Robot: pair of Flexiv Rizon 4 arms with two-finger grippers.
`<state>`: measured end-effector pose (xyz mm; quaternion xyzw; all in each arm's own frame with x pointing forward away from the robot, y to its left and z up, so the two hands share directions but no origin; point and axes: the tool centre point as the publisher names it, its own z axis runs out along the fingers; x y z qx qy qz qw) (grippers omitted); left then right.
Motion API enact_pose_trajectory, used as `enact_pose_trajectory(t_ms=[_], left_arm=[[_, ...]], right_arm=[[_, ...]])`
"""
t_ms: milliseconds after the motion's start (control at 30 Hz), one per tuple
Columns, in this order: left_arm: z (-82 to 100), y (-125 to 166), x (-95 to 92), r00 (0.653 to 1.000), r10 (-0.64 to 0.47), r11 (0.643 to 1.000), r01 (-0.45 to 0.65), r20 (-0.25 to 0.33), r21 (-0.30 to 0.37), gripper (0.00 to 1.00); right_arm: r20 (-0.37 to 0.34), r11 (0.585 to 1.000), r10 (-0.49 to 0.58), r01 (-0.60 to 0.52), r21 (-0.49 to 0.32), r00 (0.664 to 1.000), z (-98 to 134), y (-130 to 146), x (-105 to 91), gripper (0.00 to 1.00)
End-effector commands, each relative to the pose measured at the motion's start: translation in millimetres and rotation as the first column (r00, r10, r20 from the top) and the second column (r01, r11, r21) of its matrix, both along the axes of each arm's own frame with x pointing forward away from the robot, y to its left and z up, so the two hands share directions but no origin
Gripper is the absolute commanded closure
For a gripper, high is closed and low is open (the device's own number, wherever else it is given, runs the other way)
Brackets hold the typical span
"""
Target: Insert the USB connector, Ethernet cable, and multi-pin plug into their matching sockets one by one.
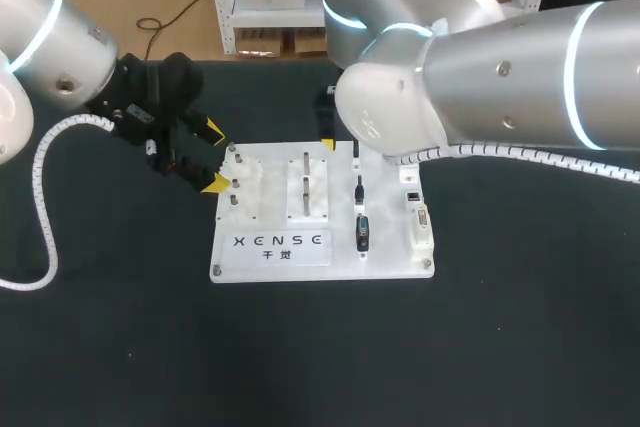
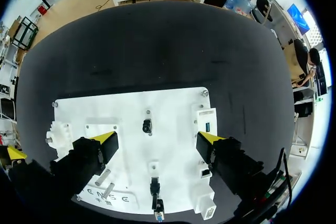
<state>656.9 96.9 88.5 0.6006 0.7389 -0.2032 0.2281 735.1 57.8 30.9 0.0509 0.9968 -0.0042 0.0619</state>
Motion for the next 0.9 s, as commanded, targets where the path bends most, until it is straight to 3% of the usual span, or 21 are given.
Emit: enact_pose_trajectory(t_ms=[33,100,767,800,900], left_arm=[[-0.2,0.3,-0.5,1.0,0.0,1.0,0.0,0.001,0.0,0.0],[-0.2,0.3,-0.5,1.0,0.0,1.0,0.0,0.001,0.0,0.0],[-0.2,0.3,-0.5,1.0,0.0,1.0,0.0,0.001,0.0,0.0],[-0.2,0.3,-0.5,1.0,0.0,1.0,0.0,0.001,0.0,0.0],[-0.2,0.3,-0.5,1.0,0.0,1.0,0.0,0.001,0.0,0.0]], right_arm=[[-0.05,1.0,-0.022,0.023,0.02,0.998,-6.1,-5.2,0.4,0.0],[-0.075,0.998,-0.045,0.048,0.035,0.996,-8.2,-7.2,-0.6,0.0],[-0.046,1.0,-0.02,0.019,-0.01,0.999,-11.7,2.5,1.6,0.0],[-0.048,1.0,-0.025,0.024,-0.01,0.999,-11.9,2.8,2.5,0.07],[-0.053,0.999,-0.032,0.032,-0.006,0.998,-12.3,2.8,5.0,0.12]])
